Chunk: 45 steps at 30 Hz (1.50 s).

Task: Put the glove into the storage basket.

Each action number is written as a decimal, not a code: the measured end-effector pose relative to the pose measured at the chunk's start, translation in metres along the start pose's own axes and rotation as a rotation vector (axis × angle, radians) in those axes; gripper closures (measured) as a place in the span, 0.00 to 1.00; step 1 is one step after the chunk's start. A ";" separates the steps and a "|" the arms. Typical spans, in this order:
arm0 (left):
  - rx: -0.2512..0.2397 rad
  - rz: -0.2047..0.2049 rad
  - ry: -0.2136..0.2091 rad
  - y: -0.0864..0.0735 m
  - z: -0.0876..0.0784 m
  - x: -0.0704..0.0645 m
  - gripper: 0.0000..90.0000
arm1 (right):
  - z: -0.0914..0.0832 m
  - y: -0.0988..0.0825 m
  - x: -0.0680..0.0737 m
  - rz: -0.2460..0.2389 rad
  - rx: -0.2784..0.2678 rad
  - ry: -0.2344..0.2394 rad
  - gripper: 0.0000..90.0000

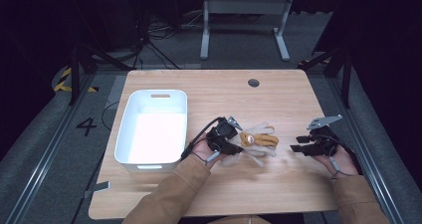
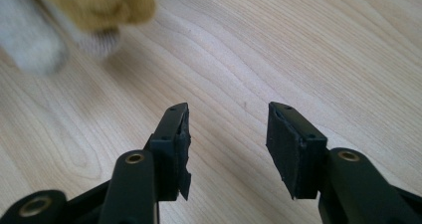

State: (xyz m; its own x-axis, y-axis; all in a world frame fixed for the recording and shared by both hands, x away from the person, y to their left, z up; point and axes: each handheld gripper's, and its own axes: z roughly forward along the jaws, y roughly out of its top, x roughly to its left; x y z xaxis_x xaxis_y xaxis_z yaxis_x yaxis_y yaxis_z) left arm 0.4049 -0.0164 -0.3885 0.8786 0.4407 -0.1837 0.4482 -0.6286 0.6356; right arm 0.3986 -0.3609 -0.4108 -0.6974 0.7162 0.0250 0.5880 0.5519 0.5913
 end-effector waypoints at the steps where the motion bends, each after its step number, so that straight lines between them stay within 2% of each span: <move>1: -0.008 -0.003 0.007 0.000 -0.003 0.001 0.79 | 0.001 0.000 0.000 0.002 0.000 0.001 0.58; 5: -0.023 -0.039 0.018 -0.003 -0.015 0.004 0.78 | 0.005 0.004 -0.002 0.003 -0.007 0.006 0.58; 7: -0.037 -0.060 0.041 -0.006 -0.022 0.007 0.78 | 0.008 0.009 -0.004 -0.004 -0.008 0.010 0.58; 9: -0.046 -0.077 0.047 -0.008 -0.028 0.010 0.78 | 0.011 0.013 -0.006 -0.004 -0.017 0.014 0.59; 13: -0.059 -0.104 0.085 -0.012 -0.037 0.013 0.78 | 0.018 0.020 -0.012 -0.014 -0.043 -0.005 0.60; 16: -0.067 -0.133 0.106 -0.014 -0.042 0.015 0.78 | 0.024 0.024 -0.017 -0.024 -0.046 -0.007 0.60; 20: -0.067 -0.163 0.141 -0.015 -0.046 0.018 0.78 | 0.034 0.025 -0.022 -0.007 -0.049 -0.007 0.60; 26: -0.091 -0.207 0.186 -0.011 -0.053 0.022 0.78 | 0.042 0.025 -0.019 -0.001 -0.041 0.020 0.60; 28: -0.090 -0.224 0.202 -0.010 -0.055 0.024 0.78 | 0.043 0.025 -0.018 -0.005 -0.041 0.013 0.60; 32: -0.078 -0.238 0.231 -0.007 -0.059 0.027 0.78 | 0.041 0.025 -0.022 0.003 -0.046 0.012 0.60; 37: -0.099 -0.254 0.248 -0.007 -0.066 0.032 0.78 | 0.038 0.023 -0.026 0.022 -0.051 0.005 0.61; 45: -0.110 -0.284 0.280 -0.008 -0.074 0.035 0.78 | 0.036 0.019 -0.028 0.028 -0.050 0.015 0.61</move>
State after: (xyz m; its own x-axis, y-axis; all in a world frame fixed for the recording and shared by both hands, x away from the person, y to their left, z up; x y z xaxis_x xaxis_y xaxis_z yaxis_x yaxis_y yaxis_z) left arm 0.4203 0.0516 -0.3449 0.6367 0.7539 -0.1619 0.6331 -0.3912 0.6680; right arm 0.4444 -0.3547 -0.4293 -0.6870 0.7246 0.0542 0.5868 0.5091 0.6297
